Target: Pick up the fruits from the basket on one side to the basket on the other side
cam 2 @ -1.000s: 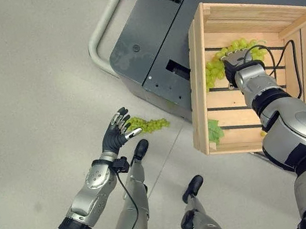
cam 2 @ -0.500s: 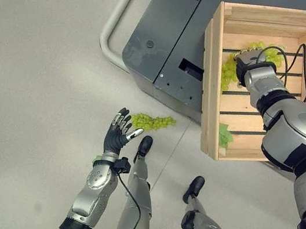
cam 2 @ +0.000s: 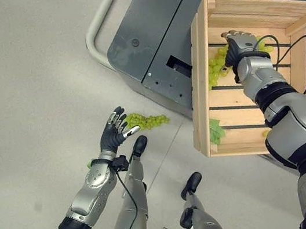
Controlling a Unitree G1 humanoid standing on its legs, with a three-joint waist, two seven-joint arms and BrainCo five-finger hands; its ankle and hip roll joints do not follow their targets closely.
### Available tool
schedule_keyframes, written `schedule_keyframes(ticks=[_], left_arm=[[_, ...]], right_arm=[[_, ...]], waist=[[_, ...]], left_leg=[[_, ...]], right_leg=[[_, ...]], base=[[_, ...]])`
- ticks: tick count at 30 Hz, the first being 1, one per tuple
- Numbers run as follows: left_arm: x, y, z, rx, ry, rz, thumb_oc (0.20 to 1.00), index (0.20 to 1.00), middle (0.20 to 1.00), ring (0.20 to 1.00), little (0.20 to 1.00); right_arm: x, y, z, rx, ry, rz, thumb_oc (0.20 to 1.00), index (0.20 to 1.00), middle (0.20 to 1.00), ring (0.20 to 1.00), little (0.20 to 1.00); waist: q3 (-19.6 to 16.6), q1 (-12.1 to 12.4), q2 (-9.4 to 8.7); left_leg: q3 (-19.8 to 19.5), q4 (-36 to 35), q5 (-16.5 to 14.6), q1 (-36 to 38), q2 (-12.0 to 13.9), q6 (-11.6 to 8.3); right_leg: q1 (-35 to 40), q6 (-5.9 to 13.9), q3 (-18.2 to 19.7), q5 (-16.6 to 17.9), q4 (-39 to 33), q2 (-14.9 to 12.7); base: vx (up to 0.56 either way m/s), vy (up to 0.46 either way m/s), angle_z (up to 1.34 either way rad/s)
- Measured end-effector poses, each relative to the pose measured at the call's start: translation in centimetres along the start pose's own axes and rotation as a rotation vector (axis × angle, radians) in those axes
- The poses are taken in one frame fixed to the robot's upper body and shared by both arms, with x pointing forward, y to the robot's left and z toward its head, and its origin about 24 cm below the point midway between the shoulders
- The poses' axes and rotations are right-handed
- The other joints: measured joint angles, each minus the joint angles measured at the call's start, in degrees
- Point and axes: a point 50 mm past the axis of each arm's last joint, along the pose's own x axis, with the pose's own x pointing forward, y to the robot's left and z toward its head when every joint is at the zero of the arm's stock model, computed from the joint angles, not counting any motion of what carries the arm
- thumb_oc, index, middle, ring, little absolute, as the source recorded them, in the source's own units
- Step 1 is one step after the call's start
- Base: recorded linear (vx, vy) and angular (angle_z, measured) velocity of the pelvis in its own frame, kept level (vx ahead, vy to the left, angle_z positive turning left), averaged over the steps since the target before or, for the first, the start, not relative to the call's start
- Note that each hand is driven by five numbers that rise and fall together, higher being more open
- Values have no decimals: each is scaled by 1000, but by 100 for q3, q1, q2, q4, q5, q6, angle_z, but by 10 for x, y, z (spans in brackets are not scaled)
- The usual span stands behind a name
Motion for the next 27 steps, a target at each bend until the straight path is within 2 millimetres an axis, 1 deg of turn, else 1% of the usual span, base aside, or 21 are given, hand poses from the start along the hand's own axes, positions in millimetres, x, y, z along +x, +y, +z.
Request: schedule_keyframes(ticks=[2,4,7,11,13,15,27], left_arm=[[0,0,0,-1,2,0,1000,1000,1000,1000,1000],[-1,1,-1,0,3,2,1000,1000,1000,1000,1000],[-1,1,-1,1,2,2,1000,1000,1000,1000,1000],[-1,1,-1,0,2,3,1000,1000,1000,1000,1000],[-1,0,-1,-1,3,2,1000,1000,1000,1000,1000],[-1,1,-1,-1,4,2,1000,1000,1000,1000,1000],[-2,1,-2,-9,8,-6,1000,1000,1000,1000,1000]], right_arm=[[0,1,-6,-12,27,8,1000,1000,1000,1000,1000],[0,0,-8,-12,36,8,1000,1000,1000,1000,1000],[1,-4,-5,-8,28,-4,1000,1000,1000,1000,1000],[4,-19,3,-21,9,-38,1000,1000,1000,1000,1000],[4,-22,3,-28,9,-44,1000,1000,1000,1000,1000],[4,-20,0,-64,19,-33,1000,1000,1000,1000,1000],[3,-13,-13,-144,68,-2,1000,1000,1000,1000,1000]], waist=[[0,1,0],[0,-4,0],[0,-3,0],[0,-3,-1],[0,13,-1],[0,20,-1],[-1,53,2]], left_leg=[[0,8,0,0,0,0],[0,16,0,0,5,0],[-1,24,0,0,22,0],[-3,29,0,0,35,-1],[-3,30,1,0,31,-1],[-11,31,1,0,25,-1],[-31,33,2,-27,-29,-3]], right_leg=[[1,-1,0,1,5,1],[1,-7,1,5,7,6],[4,-15,6,11,7,23],[5,-20,10,14,7,38],[7,-20,10,14,8,37],[10,-20,6,14,8,36],[3,-18,-14,8,1,33]], base=[[0,0,0],[0,0,0],[0,0,0],[0,0,0],[0,0,0],[0,0,0],[1,1,0]])
